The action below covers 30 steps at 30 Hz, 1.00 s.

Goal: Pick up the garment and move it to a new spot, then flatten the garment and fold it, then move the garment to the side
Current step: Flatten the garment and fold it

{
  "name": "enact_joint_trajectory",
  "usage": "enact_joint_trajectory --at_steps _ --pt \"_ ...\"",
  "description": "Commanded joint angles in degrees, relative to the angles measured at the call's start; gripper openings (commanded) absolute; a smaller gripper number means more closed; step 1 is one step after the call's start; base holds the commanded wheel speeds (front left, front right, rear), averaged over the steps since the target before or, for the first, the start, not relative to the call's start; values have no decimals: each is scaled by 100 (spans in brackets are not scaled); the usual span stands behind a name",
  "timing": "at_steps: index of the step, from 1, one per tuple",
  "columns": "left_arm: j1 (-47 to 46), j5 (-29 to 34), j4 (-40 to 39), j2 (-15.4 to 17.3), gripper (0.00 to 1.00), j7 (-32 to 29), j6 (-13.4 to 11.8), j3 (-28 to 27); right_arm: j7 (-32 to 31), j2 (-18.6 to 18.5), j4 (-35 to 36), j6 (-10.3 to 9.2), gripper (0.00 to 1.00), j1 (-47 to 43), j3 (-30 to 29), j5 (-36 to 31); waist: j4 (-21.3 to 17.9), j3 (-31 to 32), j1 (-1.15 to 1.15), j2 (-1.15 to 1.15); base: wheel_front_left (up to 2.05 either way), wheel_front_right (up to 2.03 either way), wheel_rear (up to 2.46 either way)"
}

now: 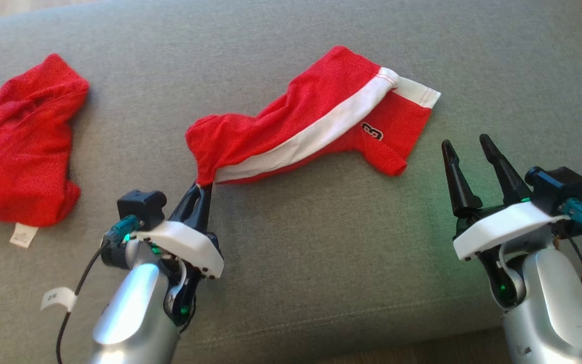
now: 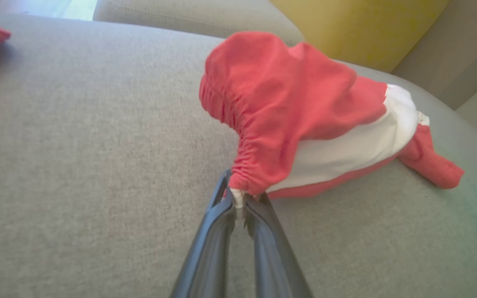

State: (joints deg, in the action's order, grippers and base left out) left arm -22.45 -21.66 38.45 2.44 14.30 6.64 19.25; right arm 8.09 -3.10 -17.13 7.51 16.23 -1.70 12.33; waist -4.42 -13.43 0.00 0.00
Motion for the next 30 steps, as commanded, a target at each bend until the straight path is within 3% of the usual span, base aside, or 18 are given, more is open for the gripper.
enact_joint_trajectory --at_steps 1,12,17,30 --pt "-42 68 -314 124 0 70 23 -175 53 23 122 -2 100 240 114 9 107 71 0 0 0 0 0" --pt "380 73 -1194 313 0 -42 64 192 -170 23 -497 -2 100 641 158 325 608 212 0 0 0 0 0" --pt "526 -91 -1594 403 0 -211 77 461 -304 23 -1247 -2 100 1119 4 972 810 149 0 0 0 0 0" --pt "494 -242 -1912 388 0 -271 81 792 -459 23 -3210 -2 100 2424 -199 1609 1166 -115 0 0 0 0 0"
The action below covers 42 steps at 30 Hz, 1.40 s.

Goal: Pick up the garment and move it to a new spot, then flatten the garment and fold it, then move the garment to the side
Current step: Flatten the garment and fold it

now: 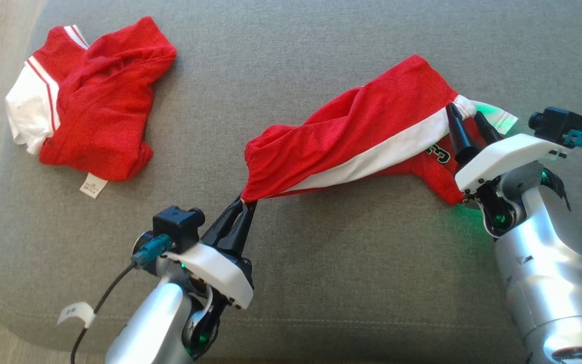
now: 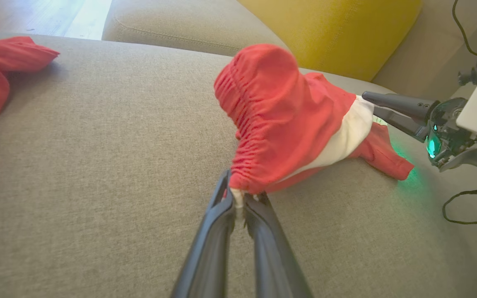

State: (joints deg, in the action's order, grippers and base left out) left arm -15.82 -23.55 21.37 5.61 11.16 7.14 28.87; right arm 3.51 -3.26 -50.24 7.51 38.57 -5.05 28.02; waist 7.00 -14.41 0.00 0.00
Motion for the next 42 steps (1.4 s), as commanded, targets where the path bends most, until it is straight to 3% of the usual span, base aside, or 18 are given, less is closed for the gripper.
enact_joint_trajectory --at_steps 1,2,3,4,12,21,32,37,42 --pt "-176 -59 -206 69 0 50 32 -156 20 38 5 -2 100 249 144 61 39 -23 0 0 0 0 0" --pt "-182 -64 -207 67 0 57 32 -144 45 38 -86 -2 100 301 154 68 53 -29 0 0 0 0 0" --pt "-187 -69 -205 66 0 64 32 -133 69 38 -171 -2 93 346 164 68 64 -30 0 0 0 0 0" --pt "-195 -79 -204 68 0 78 32 -124 175 37 -295 -2 0 426 190 10 76 -24 0 0 0 0 0" --pt "-172 -352 -318 105 0 39 8 -242 679 -16 -296 -2 0 461 427 -384 -41 154 0 0 0 0 0" --pt "-85 -1081 -1045 354 0 -516 28 -223 666 -91 663 -2 0 215 753 -347 -307 501 0 0 0 0 0" --pt "52 -2866 -2514 865 0 -2271 25 -242 -30 -141 2244 -2 0 2 201 -746 -635 1057 0 0 0 0 0" --pt "-36 -3796 -3025 965 0 -3142 -209 -433 -559 -83 2730 -2 0 -54 -24 -1254 -734 1261 0 0 0 0 0" --pt "-436 -4318 -3407 923 0 -3457 -624 -841 -845 -20 3265 -2 0 -10 -183 -1594 -831 1354 0 0 0 0 0"
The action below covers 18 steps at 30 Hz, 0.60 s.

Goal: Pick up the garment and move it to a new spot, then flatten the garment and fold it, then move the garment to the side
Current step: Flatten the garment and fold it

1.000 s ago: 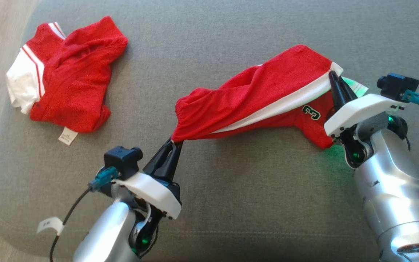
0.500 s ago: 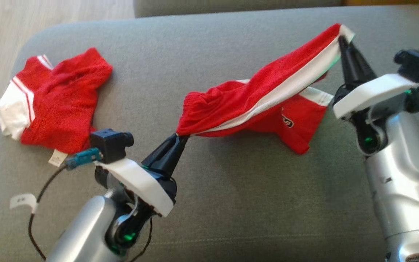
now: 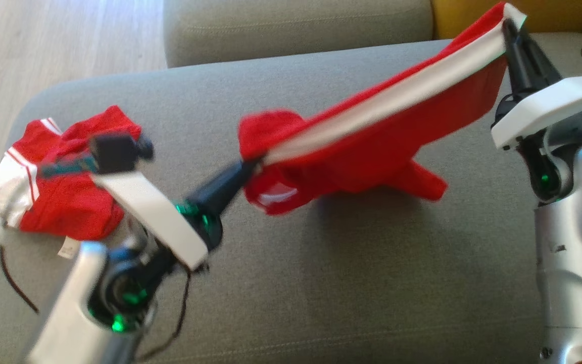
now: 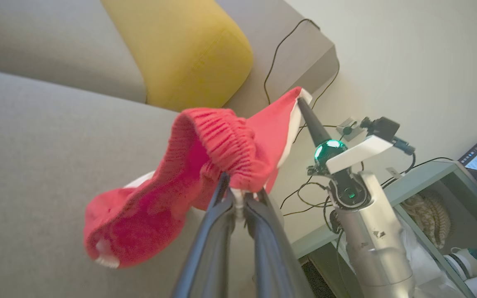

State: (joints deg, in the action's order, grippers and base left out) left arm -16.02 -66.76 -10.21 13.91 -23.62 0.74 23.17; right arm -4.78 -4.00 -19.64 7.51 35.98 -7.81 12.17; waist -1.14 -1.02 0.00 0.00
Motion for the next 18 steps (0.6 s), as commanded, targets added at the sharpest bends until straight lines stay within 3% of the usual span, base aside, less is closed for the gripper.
enact_joint_trajectory --at_steps 1,13,18 --pt "-503 -16 -287 90 0 2 -48 -324 -55 66 269 -2 0 254 57 -36 -33 32 0 0 0 0 0" --pt "-1291 332 185 -69 0 237 -600 -602 53 110 501 -2 0 406 91 -7 -168 101 0 0 0 0 0" --pt "-1447 53 370 -273 0 181 -735 -726 158 111 348 -2 0 531 115 90 -215 74 0 0 0 0 0"
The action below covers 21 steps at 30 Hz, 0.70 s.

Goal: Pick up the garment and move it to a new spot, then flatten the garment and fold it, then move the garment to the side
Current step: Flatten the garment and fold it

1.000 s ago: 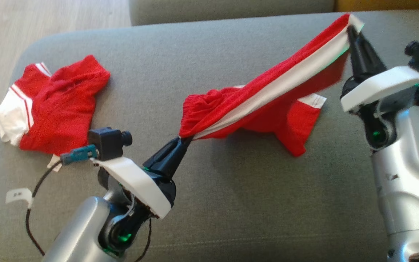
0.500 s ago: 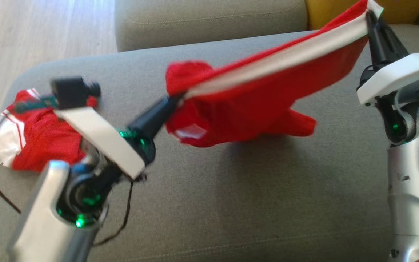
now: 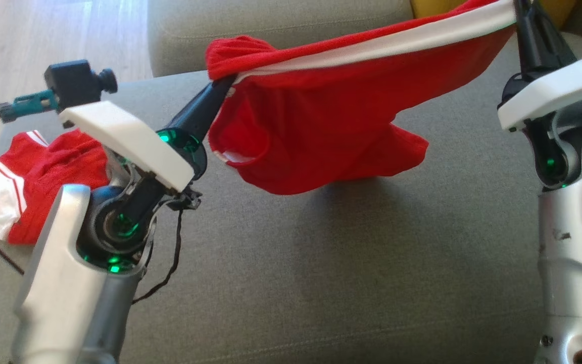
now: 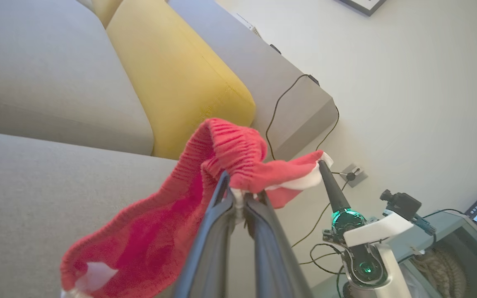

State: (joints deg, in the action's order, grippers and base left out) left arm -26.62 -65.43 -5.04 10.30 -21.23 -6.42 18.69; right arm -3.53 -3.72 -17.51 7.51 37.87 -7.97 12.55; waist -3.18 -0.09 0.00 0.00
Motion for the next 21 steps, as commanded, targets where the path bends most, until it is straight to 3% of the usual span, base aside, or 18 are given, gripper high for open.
enact_joint_trajectory --at_steps 1,6,11,14,21 --pt "-423 -166 -133 71 0 -132 -49 -296 20 83 94 -2 0 381 151 57 -23 -50 0 0 0 0 0" --pt "-711 -640 -6 121 0 -716 -137 -352 -71 83 -87 -2 0 654 237 51 -66 -241 0 0 0 0 0" --pt "-1266 -771 208 643 0 -1610 -53 -203 -68 83 -413 -2 0 1240 213 -35 -154 -602 0 0 0 0 0" --pt "-1716 -450 524 822 0 -1587 -59 -182 71 84 -660 -2 0 1653 176 -147 -198 -831 0 0 0 0 0" --pt "-3092 502 1607 715 0 -720 53 -111 816 84 -1516 -2 0 2896 110 -202 -306 -1383 0 0 0 0 0"
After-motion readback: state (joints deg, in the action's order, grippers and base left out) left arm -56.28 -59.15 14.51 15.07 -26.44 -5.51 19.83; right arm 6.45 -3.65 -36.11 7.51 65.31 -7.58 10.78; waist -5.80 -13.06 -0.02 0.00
